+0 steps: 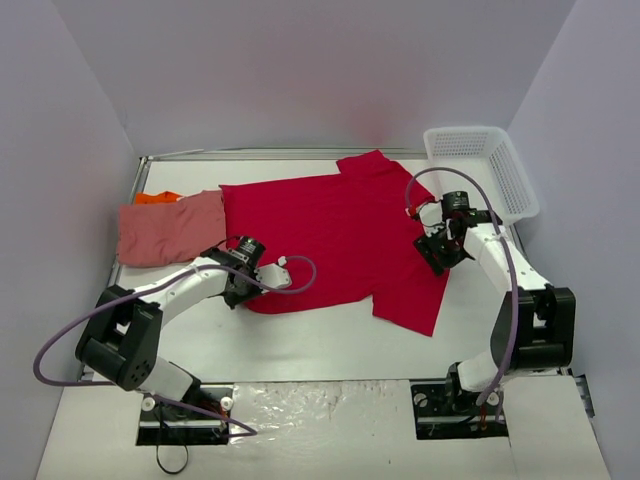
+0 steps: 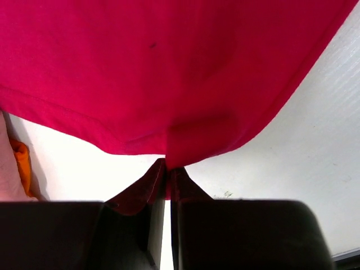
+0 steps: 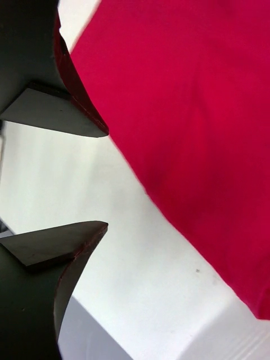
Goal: Fold and stack the t-shirts
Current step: Grap the side of the flattened tshirt closest away from the robot with both arms
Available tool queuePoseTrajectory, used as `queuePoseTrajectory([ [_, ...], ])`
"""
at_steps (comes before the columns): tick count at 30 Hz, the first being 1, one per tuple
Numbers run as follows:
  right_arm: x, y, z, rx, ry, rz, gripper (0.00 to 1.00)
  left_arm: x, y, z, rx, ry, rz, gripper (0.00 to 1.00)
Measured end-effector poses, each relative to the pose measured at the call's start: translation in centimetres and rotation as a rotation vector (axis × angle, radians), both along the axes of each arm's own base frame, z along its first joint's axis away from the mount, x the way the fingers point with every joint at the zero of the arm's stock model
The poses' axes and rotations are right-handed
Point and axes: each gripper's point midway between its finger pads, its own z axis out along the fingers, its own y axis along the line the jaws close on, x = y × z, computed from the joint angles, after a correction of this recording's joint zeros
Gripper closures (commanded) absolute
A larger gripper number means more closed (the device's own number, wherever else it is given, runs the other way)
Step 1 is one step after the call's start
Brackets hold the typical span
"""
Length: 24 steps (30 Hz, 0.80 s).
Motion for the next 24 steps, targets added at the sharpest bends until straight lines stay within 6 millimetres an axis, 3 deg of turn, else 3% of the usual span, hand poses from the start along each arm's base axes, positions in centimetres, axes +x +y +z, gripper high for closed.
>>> queuePoseTrajectory([
  [9, -5.7, 0.2, 1.5, -0.012, 0.138, 0.191, 0.42, 0.1, 0.9, -1.1, 0.059, 0.021, 0.059, 0.98],
  [15, -8.9, 0.7, 1.1, -0.03, 0.211, 0.316, 0.42, 1.7, 1.3, -1.4, 0.096, -0.011, 0.12, 0.98],
  [24, -9.9, 1.6, 0.2, -0.034, 0.256, 0.44, 0.42, 5.3, 5.5, -1.6, 0.167, -0.092, 0.312, 0.98],
])
